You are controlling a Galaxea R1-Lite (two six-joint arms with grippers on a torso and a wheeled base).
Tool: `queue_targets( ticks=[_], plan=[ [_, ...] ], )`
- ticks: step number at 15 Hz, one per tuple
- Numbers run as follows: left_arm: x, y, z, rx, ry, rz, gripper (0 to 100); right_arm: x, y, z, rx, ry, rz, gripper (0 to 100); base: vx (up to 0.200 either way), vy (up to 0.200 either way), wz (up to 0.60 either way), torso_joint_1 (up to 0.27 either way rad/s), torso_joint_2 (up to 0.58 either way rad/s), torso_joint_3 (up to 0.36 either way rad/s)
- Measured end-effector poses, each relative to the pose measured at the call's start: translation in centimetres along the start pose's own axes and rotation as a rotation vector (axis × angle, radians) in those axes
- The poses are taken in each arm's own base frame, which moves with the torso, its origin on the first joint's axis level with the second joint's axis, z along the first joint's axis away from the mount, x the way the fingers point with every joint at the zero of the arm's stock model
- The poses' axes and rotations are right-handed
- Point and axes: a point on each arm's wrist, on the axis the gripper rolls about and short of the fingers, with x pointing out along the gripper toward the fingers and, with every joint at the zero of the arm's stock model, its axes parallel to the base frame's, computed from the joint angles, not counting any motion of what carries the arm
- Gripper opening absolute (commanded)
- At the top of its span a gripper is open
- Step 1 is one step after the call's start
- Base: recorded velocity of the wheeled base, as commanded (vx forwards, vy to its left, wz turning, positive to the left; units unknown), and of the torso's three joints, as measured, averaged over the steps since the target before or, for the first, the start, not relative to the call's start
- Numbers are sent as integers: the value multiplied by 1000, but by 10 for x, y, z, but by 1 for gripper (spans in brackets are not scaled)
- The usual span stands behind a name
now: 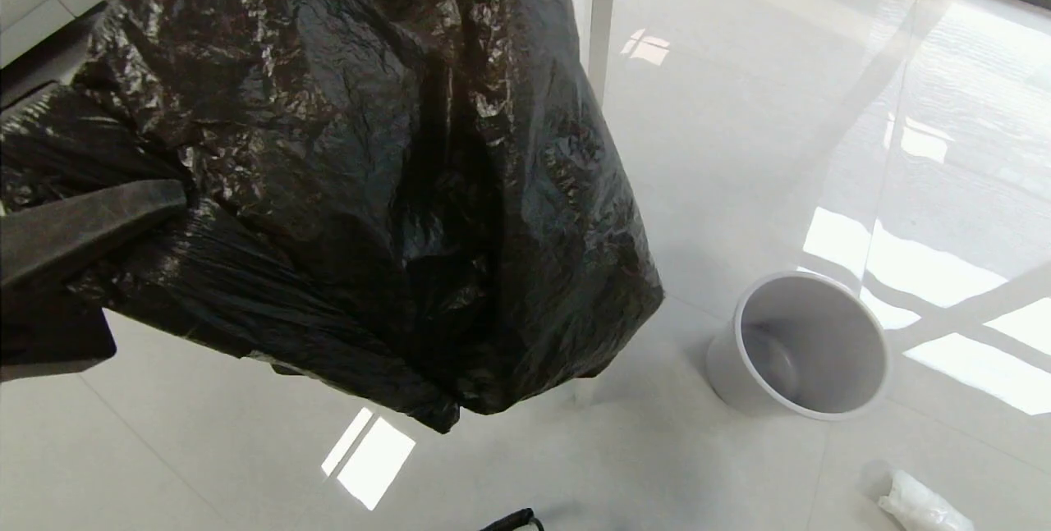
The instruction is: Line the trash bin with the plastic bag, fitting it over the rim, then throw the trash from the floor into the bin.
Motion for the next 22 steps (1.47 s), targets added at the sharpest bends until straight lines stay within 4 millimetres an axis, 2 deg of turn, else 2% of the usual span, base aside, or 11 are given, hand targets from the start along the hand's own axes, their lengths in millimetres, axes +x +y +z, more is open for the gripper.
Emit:
queue_targets(
  ticks=[10, 14, 17, 19, 22],
  plan=[
    [9, -2, -4, -21, 55, -65, 0, 0, 0, 0, 0, 0, 0, 100, 0, 0, -600, 2, 4, 3],
    [11, -6, 1, 17, 49, -79, 0, 0, 0, 0, 0, 0, 0, 100, 0, 0, 0, 0, 0, 0],
    [17, 8, 4, 74, 42, -16, 0, 0, 0, 0, 0, 0, 0, 100, 0, 0, 0, 0, 0, 0],
    [22, 26, 3, 131, -17, 128, 0, 0, 0, 0, 0, 0, 0, 100, 0, 0, 0, 0, 0, 0],
    [41, 42, -11, 196, -27, 294, 0, 0, 0, 0, 0, 0, 0, 100, 0, 0, 0, 0, 0, 0]
  ],
)
